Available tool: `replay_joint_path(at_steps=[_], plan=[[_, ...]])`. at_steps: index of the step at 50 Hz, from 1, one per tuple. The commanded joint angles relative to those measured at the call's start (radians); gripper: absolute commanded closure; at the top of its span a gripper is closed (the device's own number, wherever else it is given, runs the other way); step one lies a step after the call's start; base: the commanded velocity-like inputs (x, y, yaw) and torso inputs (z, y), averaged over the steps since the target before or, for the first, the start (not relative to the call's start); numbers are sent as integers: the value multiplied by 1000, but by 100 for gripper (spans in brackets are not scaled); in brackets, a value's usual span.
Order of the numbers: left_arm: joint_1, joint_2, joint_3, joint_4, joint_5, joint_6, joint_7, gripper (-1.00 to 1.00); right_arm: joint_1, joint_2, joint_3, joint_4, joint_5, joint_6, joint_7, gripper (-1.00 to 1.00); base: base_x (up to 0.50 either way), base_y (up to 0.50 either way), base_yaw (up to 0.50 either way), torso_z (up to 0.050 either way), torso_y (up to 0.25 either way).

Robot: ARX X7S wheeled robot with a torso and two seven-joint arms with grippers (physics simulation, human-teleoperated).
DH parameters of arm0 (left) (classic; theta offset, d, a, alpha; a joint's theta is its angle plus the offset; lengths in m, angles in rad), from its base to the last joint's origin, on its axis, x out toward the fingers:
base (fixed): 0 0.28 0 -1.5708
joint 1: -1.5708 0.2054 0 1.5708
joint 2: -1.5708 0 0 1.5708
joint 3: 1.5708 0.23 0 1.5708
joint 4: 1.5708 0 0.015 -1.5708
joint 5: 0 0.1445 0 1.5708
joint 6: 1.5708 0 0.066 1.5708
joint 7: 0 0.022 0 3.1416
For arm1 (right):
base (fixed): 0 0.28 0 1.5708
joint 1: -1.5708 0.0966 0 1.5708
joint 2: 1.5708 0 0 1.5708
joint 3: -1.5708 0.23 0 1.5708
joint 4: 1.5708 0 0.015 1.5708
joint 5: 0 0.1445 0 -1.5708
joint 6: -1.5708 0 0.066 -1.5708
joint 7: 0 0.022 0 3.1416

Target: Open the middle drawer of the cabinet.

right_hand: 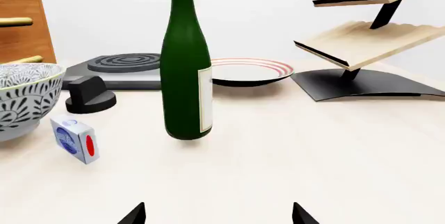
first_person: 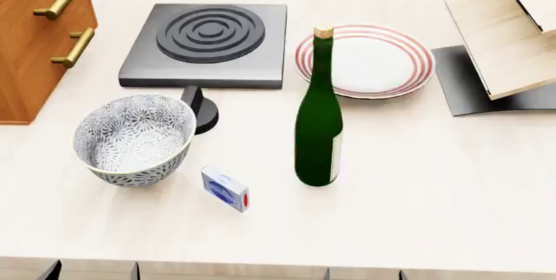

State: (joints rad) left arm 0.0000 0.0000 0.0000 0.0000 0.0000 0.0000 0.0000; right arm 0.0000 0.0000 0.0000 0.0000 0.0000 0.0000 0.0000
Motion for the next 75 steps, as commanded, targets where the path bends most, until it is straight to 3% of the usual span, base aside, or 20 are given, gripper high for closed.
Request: replay_joint_path(at_steps=[1, 9, 20, 27, 29, 39, 46, 47, 49, 75], plan=[[9, -16, 24, 24, -5, -4, -22, -100, -1, 14, -22, -3, 10, 4, 27, -100, 0, 0, 0, 0, 0], [34, -43, 54, 109, -6, -21, -69, -100, -37, 43, -45, -87, 42, 2, 62, -100, 0, 0, 0, 0, 0], [158, -80, 68, 541, 16, -145, -110, -100, -169, 82, -45, -516, 79, 98, 97, -100, 0, 0, 0, 0, 0], [213, -95, 72, 720, 33, -167, -134, -100, -207, 106, -53, -715, 74, 141, 114, -100, 0, 0, 0, 0, 0], [230, -99, 76, 766, 39, -169, -139, -100, -236, 109, -59, -715, 73, 83, 111, -100, 0, 0, 0, 0, 0], [304, -116, 105, 957, 34, -174, -147, -100, -290, 127, -57, -870, 93, 96, 137, -100, 0, 0, 0, 0, 0], [297, -125, 89, 957, -7, -176, -156, -100, -295, 135, -69, -885, 93, 94, 148, -100, 0, 0, 0, 0, 0], [280, -128, 96, 978, 3, -269, -156, -100, -292, 137, -71, -883, 93, 101, 149, -100, 0, 0, 0, 0, 0], [293, -131, 93, 965, -6, -190, -160, -100, -290, 138, -70, -883, 98, 106, 153, -100, 0, 0, 0, 20, 0], [278, -154, 104, 952, -23, -230, -200, -100, -275, 169, -104, -908, 67, 178, 199, -100, 412, 100, 0, 50, 0]])
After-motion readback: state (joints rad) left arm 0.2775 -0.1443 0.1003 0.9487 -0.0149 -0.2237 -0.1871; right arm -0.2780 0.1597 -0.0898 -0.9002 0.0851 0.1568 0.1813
